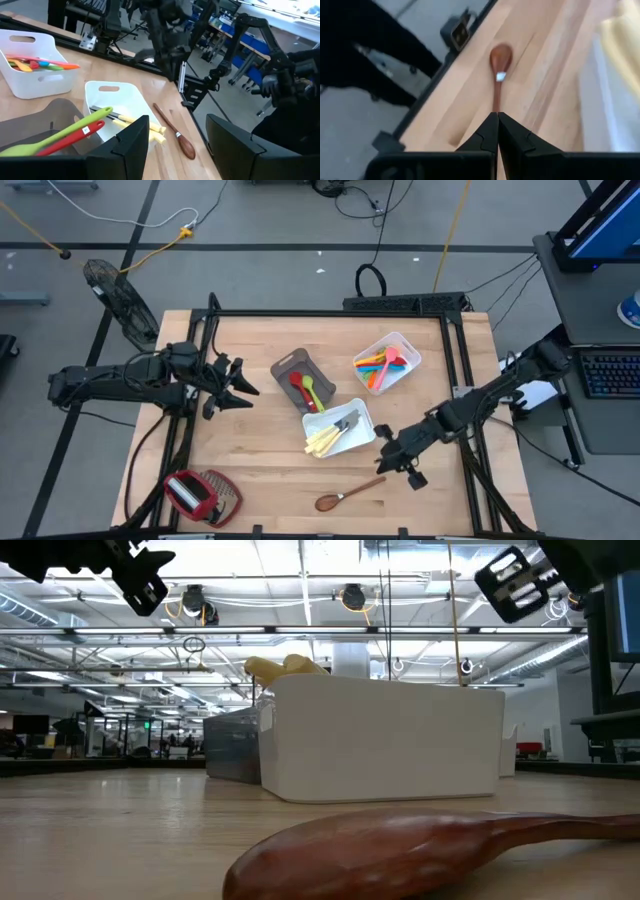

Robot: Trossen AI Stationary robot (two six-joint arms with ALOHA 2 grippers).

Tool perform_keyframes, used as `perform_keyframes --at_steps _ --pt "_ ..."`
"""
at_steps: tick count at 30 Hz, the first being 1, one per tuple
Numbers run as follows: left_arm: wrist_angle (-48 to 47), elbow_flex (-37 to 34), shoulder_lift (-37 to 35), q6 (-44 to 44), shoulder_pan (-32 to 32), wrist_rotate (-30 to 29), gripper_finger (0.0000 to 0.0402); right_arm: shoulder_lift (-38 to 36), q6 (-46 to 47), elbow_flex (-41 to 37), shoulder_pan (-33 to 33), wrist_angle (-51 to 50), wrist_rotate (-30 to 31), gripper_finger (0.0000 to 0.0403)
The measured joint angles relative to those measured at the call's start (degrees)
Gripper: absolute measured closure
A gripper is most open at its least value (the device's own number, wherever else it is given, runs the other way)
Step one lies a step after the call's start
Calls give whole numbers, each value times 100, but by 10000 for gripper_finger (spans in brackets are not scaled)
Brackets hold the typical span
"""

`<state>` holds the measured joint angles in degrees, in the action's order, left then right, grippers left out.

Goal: Pick & Place Kitchen Items
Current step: Put the brown serving spoon into the black bin

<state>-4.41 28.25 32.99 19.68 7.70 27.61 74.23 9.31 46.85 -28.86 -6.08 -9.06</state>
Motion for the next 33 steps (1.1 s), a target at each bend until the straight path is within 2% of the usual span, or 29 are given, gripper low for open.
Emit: perform_keyframes --at_steps 11,16,19,24,33 --pt "1 0 -1 338 -1 -73 199 991 -382 166 -319 -52 -46 403" --pt "22 0 -2 410 0 -75 199 1209 -150 166 -226 155 -539 402" --pt "18 0 -2 444 0 -76 199 1269 -92 173 -172 242 -596 395" --pt "5 0 0 451 -4 -73 199 1273 -145 173 -149 243 -592 363" --pt "1 0 0 426 0 -73 199 1273 -238 173 -151 247 -577 265"
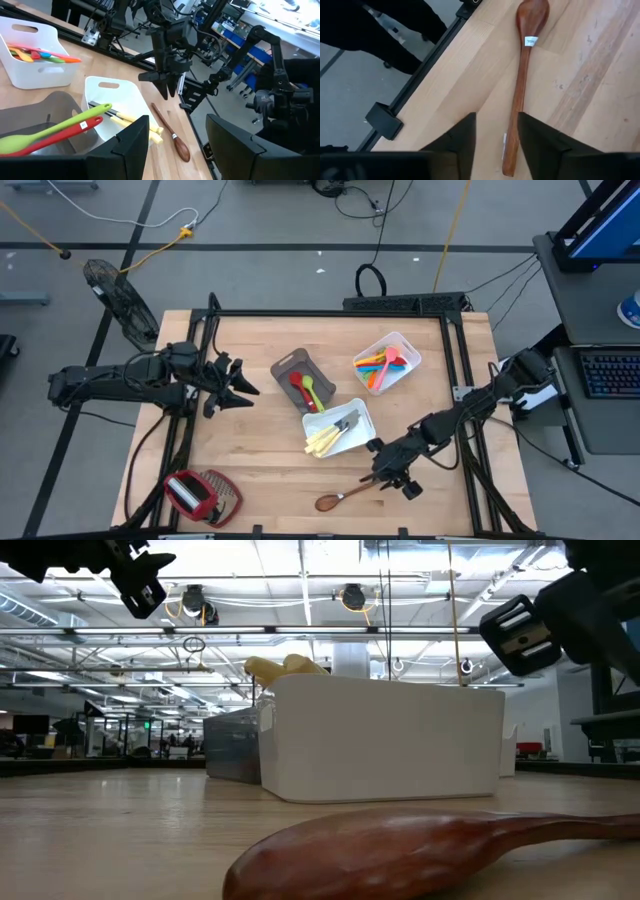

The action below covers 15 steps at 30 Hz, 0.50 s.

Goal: Pick & Place Kitchen Items
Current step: Put the brown serving spoon into the black bin

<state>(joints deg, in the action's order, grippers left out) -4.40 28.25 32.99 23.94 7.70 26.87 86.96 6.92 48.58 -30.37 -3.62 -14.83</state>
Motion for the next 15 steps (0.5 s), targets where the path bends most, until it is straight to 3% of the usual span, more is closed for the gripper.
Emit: perform_keyframes --at_steps 7,15 --pt "-4 0 -2 22 -2 2 199 273 -143 -7 0 153 -17 223" --pt "-9 0 -2 26 0 9 199 981 -99 -9 0 547 -16 227"
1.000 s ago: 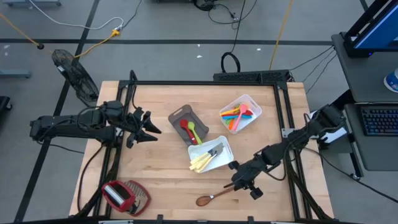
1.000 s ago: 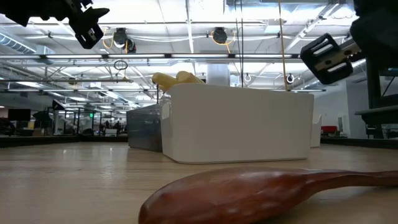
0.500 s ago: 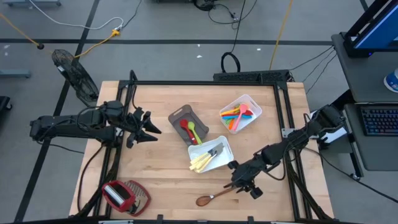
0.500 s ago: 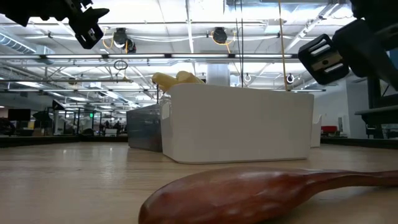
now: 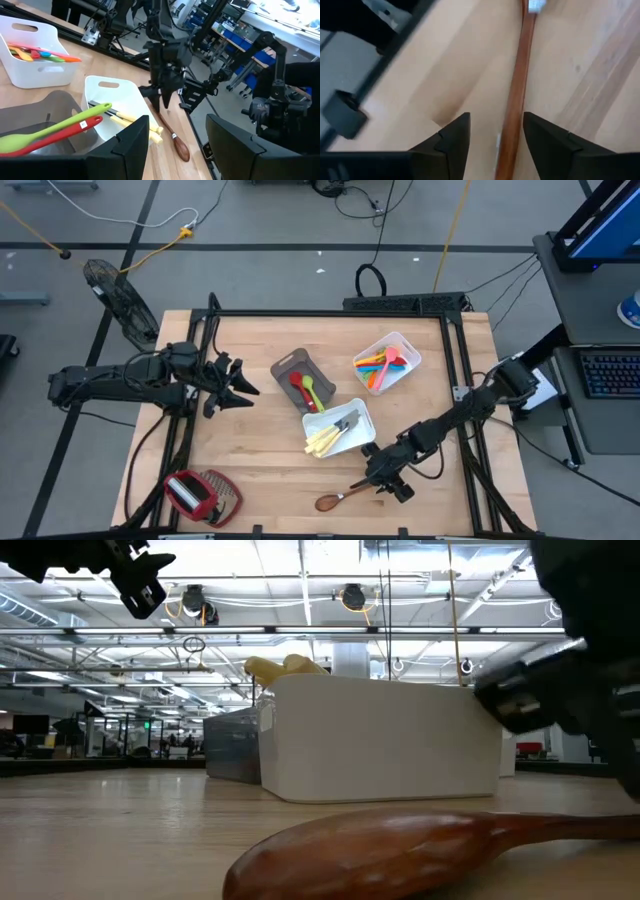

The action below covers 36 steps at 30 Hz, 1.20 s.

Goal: Pick & Place Kitchen Items
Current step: Put the brown serving spoon into the black bin

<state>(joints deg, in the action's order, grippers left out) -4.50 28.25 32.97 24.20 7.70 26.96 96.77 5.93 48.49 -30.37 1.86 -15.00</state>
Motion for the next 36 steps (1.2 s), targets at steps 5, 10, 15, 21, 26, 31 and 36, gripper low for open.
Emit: perform_keyframes --at_steps 5,10,15,21,26,31,36 --pt "0 0 2 13 -2 2 199 380 86 20 0 -56 278 228" --pt "-1 -1 2 14 -2 2 199 714 360 26 -10 -138 683 231" --pt "1 0 2 33 -4 4 199 890 409 20 -78 -578 1060 268" --pt "2 0 1 26 -4 7 199 962 485 27 -274 -924 1334 352" --pt "3 0 1 27 -4 11 199 948 816 26 -413 -943 1383 376" --pt "4 0 0 27 -4 11 199 861 991 14 -546 -967 1369 376" --pt "3 0 2 23 0 11 199 458 957 -9 -612 -1015 1078 376"
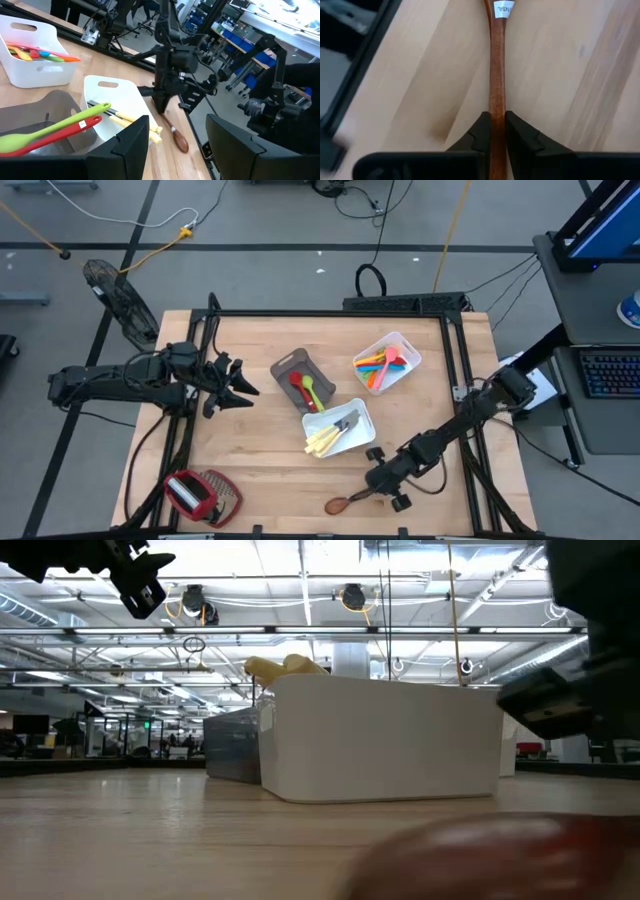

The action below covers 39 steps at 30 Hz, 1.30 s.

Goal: Pick & Place Kitchen Items
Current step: Put the brown serving spoon into the black bin

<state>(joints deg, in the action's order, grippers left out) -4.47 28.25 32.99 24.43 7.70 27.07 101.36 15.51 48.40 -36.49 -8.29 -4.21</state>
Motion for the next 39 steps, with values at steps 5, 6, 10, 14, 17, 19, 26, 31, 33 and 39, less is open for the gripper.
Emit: perform_keyframes --at_steps 5,6,10,14,17,19,26,31,33,39 --pt "2 -1 -2 -15 0 -8 199 -585 -101 -17 20 -80 -232 376" --pt "1 -1 -2 -20 0 -9 199 -694 -107 -26 21 -129 -281 376" --pt "4 -2 -2 -20 0 -9 199 -1077 55 -13 74 -31 -489 376" --pt "4 -1 -2 -20 0 -11 199 -1335 307 -14 81 -7 -595 376" --pt "7 -1 0 -19 0 -12 199 -1544 446 -11 92 62 -722 376" --pt "7 -1 -2 -16 0 -13 199 -1643 639 -9 117 70 -882 376" --pt "4 -2 0 -16 0 -17 199 -1940 1548 -4 387 938 -1606 376" --pt "7 -1 0 -16 0 -20 199 -2037 2550 -2 816 2046 -2090 376" --pt "7 -2 0 -16 0 -20 199 -2034 3014 -2 1039 2444 -2308 376" --pt "7 -2 -2 -20 0 -26 199 -2032 4244 2 1897 3087 -2759 376"
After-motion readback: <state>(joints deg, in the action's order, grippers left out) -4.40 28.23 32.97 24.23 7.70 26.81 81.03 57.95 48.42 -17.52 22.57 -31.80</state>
